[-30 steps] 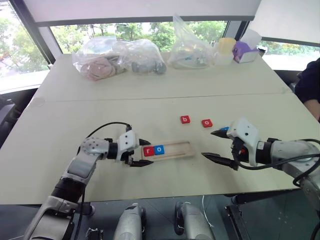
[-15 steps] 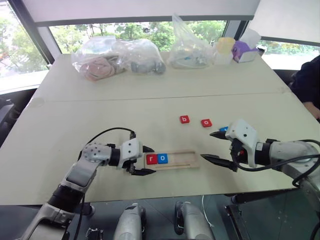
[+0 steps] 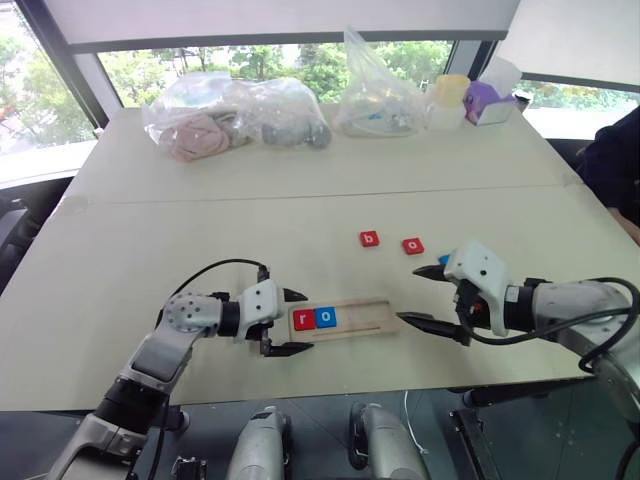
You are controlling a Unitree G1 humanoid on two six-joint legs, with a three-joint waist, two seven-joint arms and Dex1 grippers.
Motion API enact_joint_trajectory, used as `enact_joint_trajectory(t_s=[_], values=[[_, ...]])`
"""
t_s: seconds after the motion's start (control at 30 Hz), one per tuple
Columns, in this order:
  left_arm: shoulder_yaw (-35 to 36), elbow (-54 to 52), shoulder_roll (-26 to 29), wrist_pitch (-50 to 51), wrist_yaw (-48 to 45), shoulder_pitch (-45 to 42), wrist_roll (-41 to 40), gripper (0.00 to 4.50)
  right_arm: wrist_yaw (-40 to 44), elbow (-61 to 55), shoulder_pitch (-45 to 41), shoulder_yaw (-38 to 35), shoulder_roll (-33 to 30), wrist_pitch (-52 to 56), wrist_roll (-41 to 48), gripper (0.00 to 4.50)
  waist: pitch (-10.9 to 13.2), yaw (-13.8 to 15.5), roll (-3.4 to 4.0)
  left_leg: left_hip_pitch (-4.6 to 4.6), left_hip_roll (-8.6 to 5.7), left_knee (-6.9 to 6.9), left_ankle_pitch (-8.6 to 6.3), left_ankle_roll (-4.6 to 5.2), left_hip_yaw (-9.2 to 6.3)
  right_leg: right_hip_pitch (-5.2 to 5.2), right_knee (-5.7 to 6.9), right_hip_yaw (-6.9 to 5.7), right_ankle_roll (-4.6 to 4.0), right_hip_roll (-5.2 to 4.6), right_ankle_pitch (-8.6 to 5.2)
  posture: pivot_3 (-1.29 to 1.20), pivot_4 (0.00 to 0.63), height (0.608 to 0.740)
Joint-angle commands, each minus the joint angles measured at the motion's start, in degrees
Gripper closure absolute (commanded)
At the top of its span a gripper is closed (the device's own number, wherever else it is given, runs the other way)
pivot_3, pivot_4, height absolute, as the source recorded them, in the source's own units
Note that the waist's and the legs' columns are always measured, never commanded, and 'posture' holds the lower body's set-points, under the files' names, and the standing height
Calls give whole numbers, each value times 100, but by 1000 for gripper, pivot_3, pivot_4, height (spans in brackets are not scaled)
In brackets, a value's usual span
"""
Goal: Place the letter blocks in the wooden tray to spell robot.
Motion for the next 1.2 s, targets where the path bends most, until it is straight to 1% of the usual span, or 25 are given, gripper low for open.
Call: enact_joint_trajectory(t_s=[0.03,0.23,0.5,0.77,0.87,0.93,1.0,1.07,1.13,1.2], values=[[-149,278,32,-56,-24,129,101,43,28,-86,-69,-63,-50,-75,-3,278,0,-2,0,0,0,0,-1,-1,0,0,0,0,0,0,0,0,150,740],[45,218,-57,-125,-66,-14,-240,43,30,-85,-88,-56,-51,-58,-7,278,1,-3,1,-1,1,1,-5,-10,1,1,-11,0,0,0,0,0,150,740],[296,-157,-101,193,-87,-139,-786,43,50,-59,-124,-28,-46,-83,-38,278,3,1,-2,-52,-2,2,5,11,-1,-33,-24,-1,-1,3,3,0,150,740],[568,-1237,192,953,-171,-95,-1448,43,104,4,-200,16,-36,-117,-59,278,3,-2,-2,-51,-3,3,4,14,-3,-31,-22,-1,-1,8,2,0,150,740],[755,-1565,347,1268,-106,-140,-1712,43,-41,110,-376,137,121,-169,-155,278,4,-14,-2,-49,-3,7,4,14,-2,-31,-22,-1,0,9,2,0,150,740],[911,-1754,463,1422,-44,-154,-1837,43,-198,197,-569,341,289,-220,-292,278,6,-16,0,-48,-3,9,4,14,-2,-30,-22,-1,0,12,2,0,150,740],[1213,-1986,717,1609,15,-80,-1972,43,-705,519,-994,830,727,-273,-767,278,8,-49,-7,-44,-3,9,4,14,0,-29,-21,-1,-1,17,2,0,150,740],[1373,-2128,889,1732,55,1,-2054,43,-1058,770,-1252,1090,1050,-258,-1090,278,9,-77,-6,-44,-1,10,4,14,0,-32,-20,-1,-3,21,4,0,150,740],[1616,-2298,1100,1885,130,188,-2155,43,-1547,1123,-1577,1261,1635,-67,-1281,278,9,-107,-8,-45,-2,9,4,14,-1,-34,-8,-1,-4,20,4,0,150,740],[1814,-2452,1230,2049,232,322,-2273,43,-1948,1436,-1828,1353,2087,120,-1475,278,10,-125,-6,-47,-5,9,4,14,0,-42,15,2,-5,10,5,0,150,740]])
